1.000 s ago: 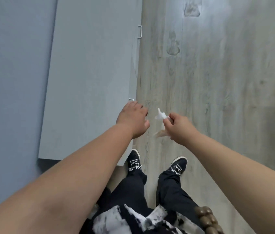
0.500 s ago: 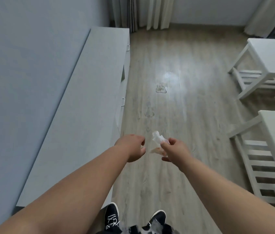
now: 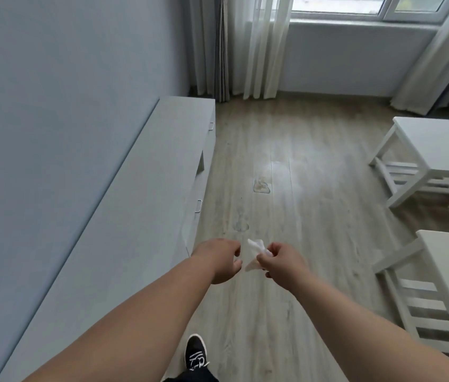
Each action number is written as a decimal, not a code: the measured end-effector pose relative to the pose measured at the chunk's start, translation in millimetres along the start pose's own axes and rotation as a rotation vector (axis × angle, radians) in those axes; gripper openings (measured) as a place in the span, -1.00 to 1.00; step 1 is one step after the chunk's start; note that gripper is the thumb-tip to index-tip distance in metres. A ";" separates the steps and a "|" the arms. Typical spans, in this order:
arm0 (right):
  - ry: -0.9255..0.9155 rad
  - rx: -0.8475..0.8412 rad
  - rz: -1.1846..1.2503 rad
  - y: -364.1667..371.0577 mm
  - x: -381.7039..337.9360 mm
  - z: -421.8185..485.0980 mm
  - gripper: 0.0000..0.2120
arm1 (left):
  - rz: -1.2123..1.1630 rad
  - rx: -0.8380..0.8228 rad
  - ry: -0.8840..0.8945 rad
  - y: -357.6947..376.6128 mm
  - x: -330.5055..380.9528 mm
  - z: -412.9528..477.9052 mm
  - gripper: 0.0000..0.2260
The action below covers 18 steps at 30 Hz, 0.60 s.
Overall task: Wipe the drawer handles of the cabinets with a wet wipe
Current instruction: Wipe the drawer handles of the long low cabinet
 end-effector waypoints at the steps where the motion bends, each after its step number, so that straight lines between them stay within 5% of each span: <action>1: -0.007 0.018 -0.052 -4.3 -2.6 6.7 -0.84 | -0.001 0.000 -0.002 -4.8 -2.2 5.8 -0.67; 12: -0.024 0.158 -0.255 -50.1 -80.6 118.7 -0.82 | 0.014 -0.017 0.024 -89.3 -52.4 121.1 -0.66; 16: -0.023 0.174 -0.341 -68.0 -115.4 168.4 -0.96 | 0.069 -0.042 0.026 -134.2 -82.3 162.9 -0.68; 18: -0.044 0.163 -0.387 -73.5 -130.6 188.2 -0.86 | 0.085 -0.046 0.037 -153.9 -93.9 181.6 -0.69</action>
Point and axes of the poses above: each hand's wrist, its own z-axis towards the middle knuckle, its own y-axis out of the palm, x = y × z, the point moved 2 cm from there along z, towards the middle knuckle, and after that the axes turned 10 degrees about -x, right-handed, at the moved point
